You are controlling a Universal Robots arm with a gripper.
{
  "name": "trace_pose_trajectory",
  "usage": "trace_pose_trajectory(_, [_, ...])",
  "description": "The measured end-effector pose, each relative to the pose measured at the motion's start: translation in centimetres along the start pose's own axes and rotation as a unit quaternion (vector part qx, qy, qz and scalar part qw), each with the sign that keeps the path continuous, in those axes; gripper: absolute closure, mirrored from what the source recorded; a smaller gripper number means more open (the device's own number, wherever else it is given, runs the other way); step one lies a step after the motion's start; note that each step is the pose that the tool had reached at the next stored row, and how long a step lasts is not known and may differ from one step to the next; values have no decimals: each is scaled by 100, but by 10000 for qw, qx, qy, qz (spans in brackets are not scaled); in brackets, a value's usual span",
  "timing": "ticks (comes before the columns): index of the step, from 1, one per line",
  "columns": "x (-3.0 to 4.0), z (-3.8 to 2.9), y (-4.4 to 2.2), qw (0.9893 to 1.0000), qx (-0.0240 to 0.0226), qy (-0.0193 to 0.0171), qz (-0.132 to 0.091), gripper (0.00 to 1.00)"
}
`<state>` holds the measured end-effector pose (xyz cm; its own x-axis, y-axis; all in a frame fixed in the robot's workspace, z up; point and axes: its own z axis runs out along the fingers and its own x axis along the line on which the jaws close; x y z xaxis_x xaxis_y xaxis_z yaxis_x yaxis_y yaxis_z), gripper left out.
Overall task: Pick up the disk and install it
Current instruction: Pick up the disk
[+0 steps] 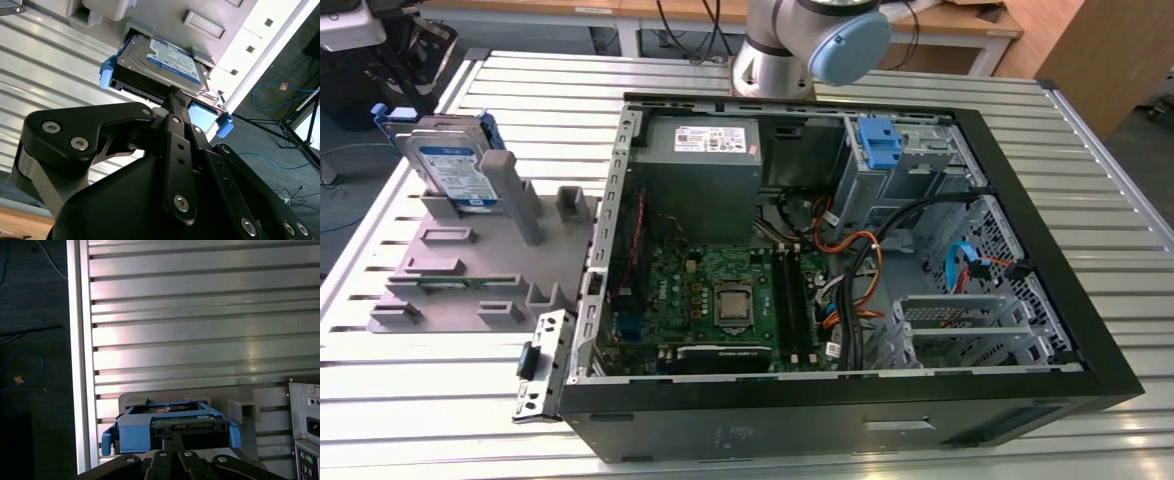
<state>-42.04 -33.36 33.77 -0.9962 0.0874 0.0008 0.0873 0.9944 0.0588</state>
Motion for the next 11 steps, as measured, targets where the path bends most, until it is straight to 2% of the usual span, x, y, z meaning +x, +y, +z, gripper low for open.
trace_pose_trajectory(3, [0, 0, 0, 10000, 0, 5, -86, 89])
trace_pose_trajectory(6, [0, 1, 1, 9994, 0, 20, -346, 89])
trace_pose_trajectory(9, [0, 2, 0, 9981, 1, 36, -620, 89])
trace_pose_trajectory(11, [0, 3, 0, 9968, 1, 47, -800, 89])
